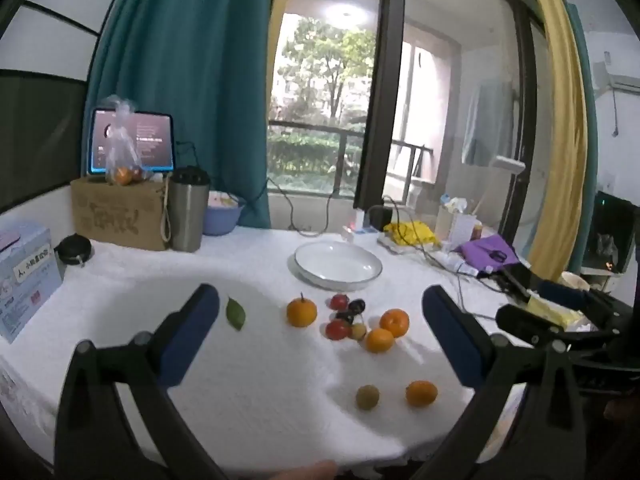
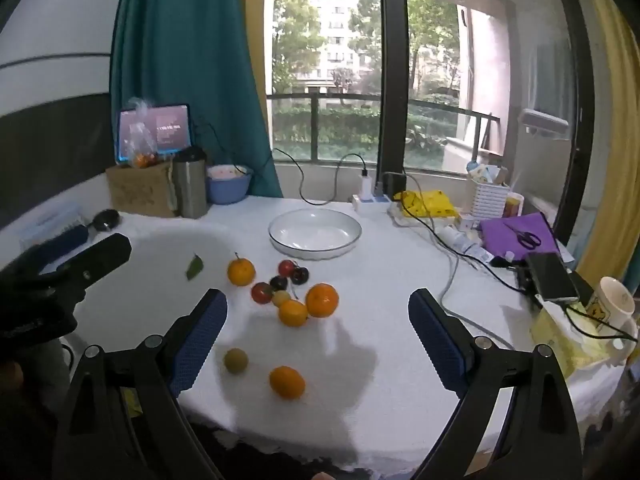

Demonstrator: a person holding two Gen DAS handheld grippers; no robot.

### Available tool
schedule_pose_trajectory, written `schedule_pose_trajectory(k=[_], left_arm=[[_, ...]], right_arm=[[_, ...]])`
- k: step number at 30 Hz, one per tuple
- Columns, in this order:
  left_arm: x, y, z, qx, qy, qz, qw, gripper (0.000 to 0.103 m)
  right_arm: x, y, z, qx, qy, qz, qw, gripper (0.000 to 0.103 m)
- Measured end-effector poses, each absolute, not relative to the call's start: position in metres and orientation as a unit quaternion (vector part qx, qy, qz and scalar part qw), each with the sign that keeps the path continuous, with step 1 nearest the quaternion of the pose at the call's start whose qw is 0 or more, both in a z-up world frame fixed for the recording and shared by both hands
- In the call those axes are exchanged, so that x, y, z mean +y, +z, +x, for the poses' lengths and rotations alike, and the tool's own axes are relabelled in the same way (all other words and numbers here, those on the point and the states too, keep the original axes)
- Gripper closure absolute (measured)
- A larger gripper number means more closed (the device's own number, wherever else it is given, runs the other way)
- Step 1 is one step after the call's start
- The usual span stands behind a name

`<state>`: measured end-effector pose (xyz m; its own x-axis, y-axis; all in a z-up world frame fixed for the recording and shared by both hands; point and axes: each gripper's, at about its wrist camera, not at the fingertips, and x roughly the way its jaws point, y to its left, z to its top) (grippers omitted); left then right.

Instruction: Organize fruits

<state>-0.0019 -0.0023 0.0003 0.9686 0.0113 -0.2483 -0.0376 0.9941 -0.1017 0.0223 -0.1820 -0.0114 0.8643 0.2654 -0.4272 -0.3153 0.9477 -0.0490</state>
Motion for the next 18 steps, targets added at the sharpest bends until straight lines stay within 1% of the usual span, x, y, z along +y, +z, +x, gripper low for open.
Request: schedule_pose_trajectory(k=[3, 4, 6, 8, 18], left_arm=[[0.0, 0.006, -0.012, 0.106, 0.009, -0.069, 0.992, 0.0], [0.003, 0.009, -0.01, 0.115, 0.009, -0.074, 0.991, 0.0], [-0.003, 0.013, -0.01, 0.121, 0.009, -0.07, 0.99, 0.0], [0.0, 0.016, -0.01, 0.126, 0.003, -0.074, 0.989, 0.0], [0.004, 0.011, -0.011, 0.129, -0.008, -0.076, 0.989, 0.0]], right_arm=[[-0.17, -0.007, 0.014, 0.211, 0.142, -0.068, 0.965, 0.008], [-0.168, -0.003, 0.019, 0.228, 0.144, -0.062, 0.961, 0.008], [-0.164, -0.001, 0.013, 0.218, 0.145, -0.052, 0.964, 0.008], [-0.185, -0.004, 0.019, 0.221, 0.159, -0.022, 0.962, 0.008], [-0.182, -0.002, 0.016, 0.22, 0.158, -0.029, 0.962, 0.008]])
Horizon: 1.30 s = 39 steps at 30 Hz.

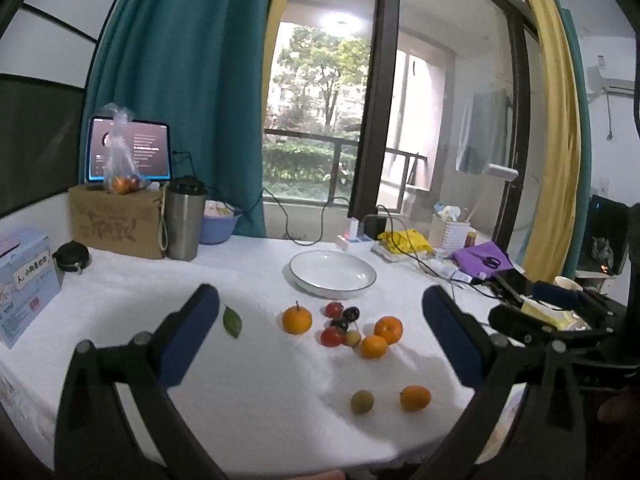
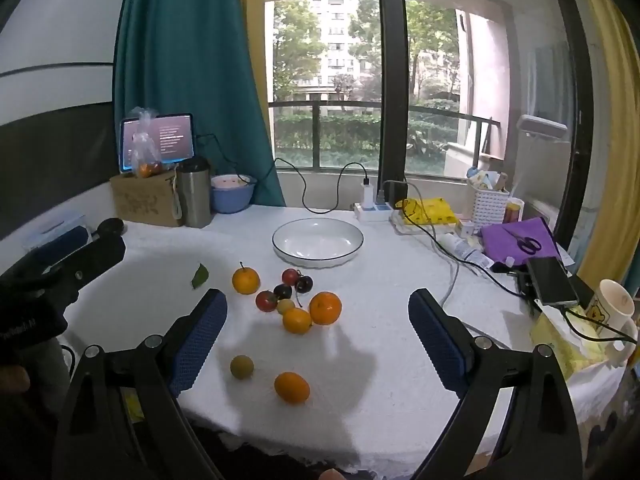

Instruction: Organize fruits

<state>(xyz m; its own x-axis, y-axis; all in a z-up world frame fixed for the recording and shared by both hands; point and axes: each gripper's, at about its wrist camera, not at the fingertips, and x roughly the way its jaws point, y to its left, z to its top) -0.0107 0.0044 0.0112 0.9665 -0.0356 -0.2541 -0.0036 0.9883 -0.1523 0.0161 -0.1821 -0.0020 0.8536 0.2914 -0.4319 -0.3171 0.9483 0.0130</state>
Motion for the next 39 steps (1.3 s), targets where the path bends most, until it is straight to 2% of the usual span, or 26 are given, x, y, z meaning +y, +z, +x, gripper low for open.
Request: schedule_pose_trajectory(k=[39], left_arm=[[0.0008, 0.0063, -0.0169, 0.128, -0.01, -0.076, 0.989, 0.001]], right_arm=[[-0.1826, -0.0043, 0.011, 0.222, 0.16, -0.029, 0.961, 0.008]])
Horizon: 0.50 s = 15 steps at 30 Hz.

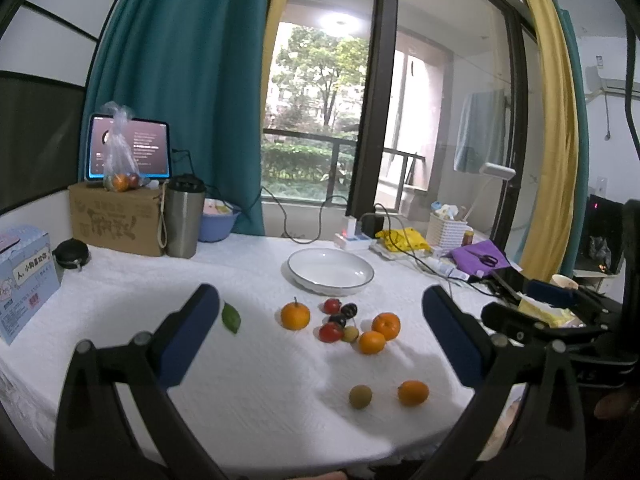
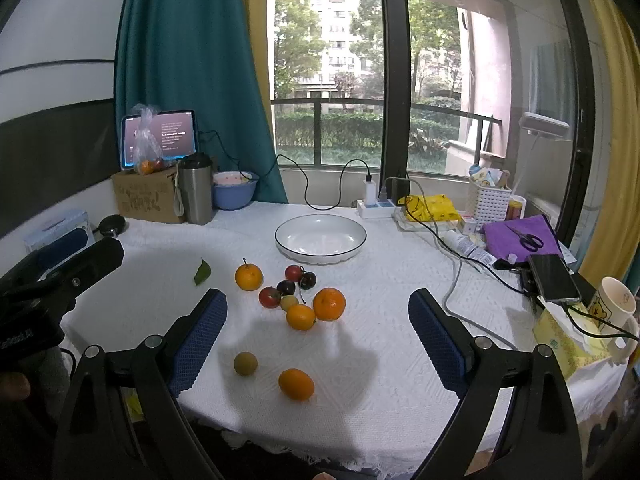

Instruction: Organize fruits

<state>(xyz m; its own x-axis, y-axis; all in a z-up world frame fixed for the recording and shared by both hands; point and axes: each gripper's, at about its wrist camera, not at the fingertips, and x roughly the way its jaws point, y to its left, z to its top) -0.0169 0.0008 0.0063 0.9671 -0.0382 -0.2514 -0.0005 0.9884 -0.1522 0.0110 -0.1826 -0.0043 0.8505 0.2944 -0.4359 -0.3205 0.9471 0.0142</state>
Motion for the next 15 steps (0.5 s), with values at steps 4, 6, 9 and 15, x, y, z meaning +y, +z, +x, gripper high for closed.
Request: schedule_pose_trajectory(k=[4, 6, 9, 15], left_arm=[[0.0008, 0.0062, -0.0171, 0.127, -0.009, -0.076, 0.989, 0.001], [0.0011, 0.0064, -0.0169, 0.128, -0.01, -0.076, 0.989, 0.0], [0.0009, 0.0065, -0.0169, 0.128, -0.01, -0.076, 0.989, 0.0], [-0.0014, 0.0057, -0.0179, 0.127, -0.01, -0.075, 0.989, 0.001]], right_arm=[[-0.183, -0.0047, 0.0124, 0.222, 0.161, -0.029, 0.961, 0.008], [-0.1829, -0.0046, 0.0121, 0.222, 0.161, -0.029, 0.961, 0.008], [-0.1829, -0.0046, 0.012, 0.222, 0.161, -0.029, 0.961, 0.008], [-0.1829, -0.0043, 0.0116, 0.222, 0.161, -0.03, 0.961, 0.008]])
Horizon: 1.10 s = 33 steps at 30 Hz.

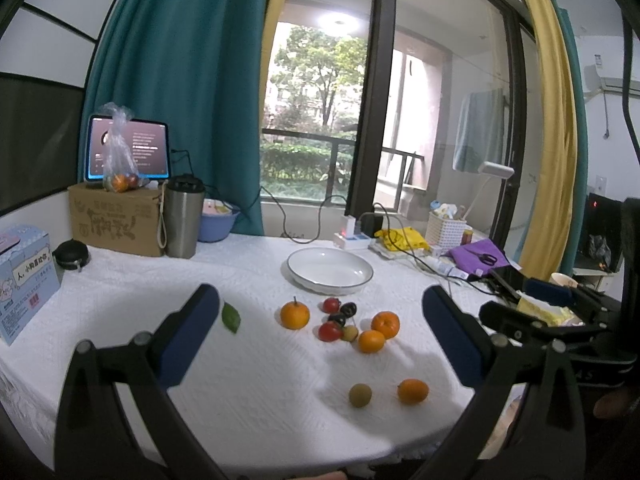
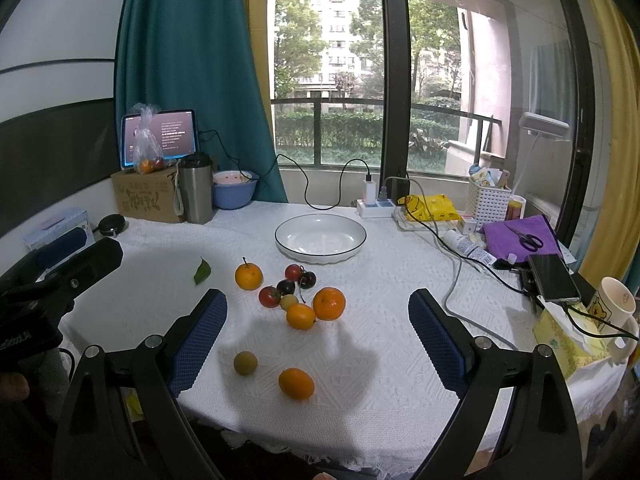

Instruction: Organize fruits

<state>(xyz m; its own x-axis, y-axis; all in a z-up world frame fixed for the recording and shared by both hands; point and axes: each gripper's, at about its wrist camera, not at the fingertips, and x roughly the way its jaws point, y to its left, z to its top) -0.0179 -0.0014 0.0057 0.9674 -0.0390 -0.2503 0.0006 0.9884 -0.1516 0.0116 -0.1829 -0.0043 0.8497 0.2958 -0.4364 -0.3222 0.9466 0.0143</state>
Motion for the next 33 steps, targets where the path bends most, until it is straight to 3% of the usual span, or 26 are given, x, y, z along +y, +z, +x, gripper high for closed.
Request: schedule_pose_trajectory(k=[18, 27, 31, 33], left_arm=[[-0.003, 0.002, -0.016, 0.134, -0.017, -0.074, 0.988, 0.001], [-0.006, -0.011, 0.0, 0.178, -0.026, -0.064, 0.982, 0.001], [-0.011, -0.027, 0.014, 0.222, -0.036, -0.058, 0.973, 0.001], [-0.014, -0.038, 0.022, 0.247, -0.045, -0.06, 0.966, 0.001]], right_arm=[[-0.184, -0.009, 0.009, 0.23, 0.16, -0.029, 0.959, 0.008], [-0.187, -0.029, 0.024, 0.267, 0.167, -0.024, 0.949, 0.008], [-0.186, -0.044, 0.033, 0.295, 0.169, -0.024, 0.94, 0.011], [-0.183, -0.053, 0.037, 0.31, 0.171, -0.029, 0.935, 0.019]])
